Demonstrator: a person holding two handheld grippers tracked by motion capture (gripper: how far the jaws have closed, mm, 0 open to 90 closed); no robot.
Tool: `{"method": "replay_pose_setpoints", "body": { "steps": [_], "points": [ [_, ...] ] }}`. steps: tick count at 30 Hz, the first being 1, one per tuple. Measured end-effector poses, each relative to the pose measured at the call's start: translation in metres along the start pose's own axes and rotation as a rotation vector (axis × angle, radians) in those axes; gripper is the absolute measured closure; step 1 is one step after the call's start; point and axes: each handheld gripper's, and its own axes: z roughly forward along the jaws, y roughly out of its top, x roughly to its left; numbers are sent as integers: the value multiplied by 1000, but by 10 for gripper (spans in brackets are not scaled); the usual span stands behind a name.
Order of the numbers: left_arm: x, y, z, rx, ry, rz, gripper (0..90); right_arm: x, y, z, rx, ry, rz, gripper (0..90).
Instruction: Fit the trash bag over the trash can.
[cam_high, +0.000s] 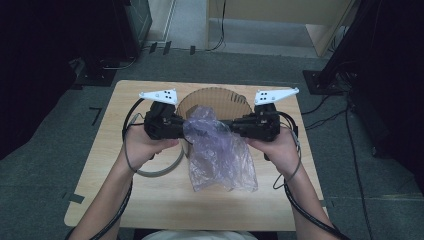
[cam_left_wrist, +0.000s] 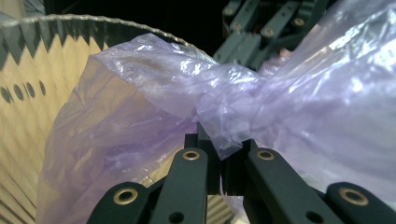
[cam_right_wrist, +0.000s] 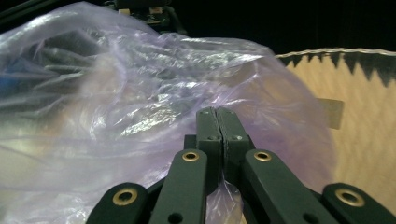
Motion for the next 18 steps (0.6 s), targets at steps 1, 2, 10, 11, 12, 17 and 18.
{"method": "replay_pose_setpoints", "body": {
  "steps": [1,2,10,11,12,17,18],
  "points": [
    [1,0,-2,0,-2,-1,887,-1,0,-2,-4,-3,-1,896],
    [1,0,-4,-4,6,-2,887,-3,0,-5,-9,-9,3,896],
    [12,0,-30,-66,43,-28,885,-15,-2,-27,-40,-57,29,895],
    [14,-1,-34,-76,47,-35,885,-16,-2,-29,-41,-61,33,894],
    [16,-1,-37,-83,55,-39,884,-18,-3,-32,-44,-71,36,894],
    [30,-7,-49,-101,83,-73,882,-27,-6,-43,-53,-102,57,892],
    [32,-8,-50,-104,83,-80,882,-30,-7,-46,-53,-113,61,892]
  ]
}}
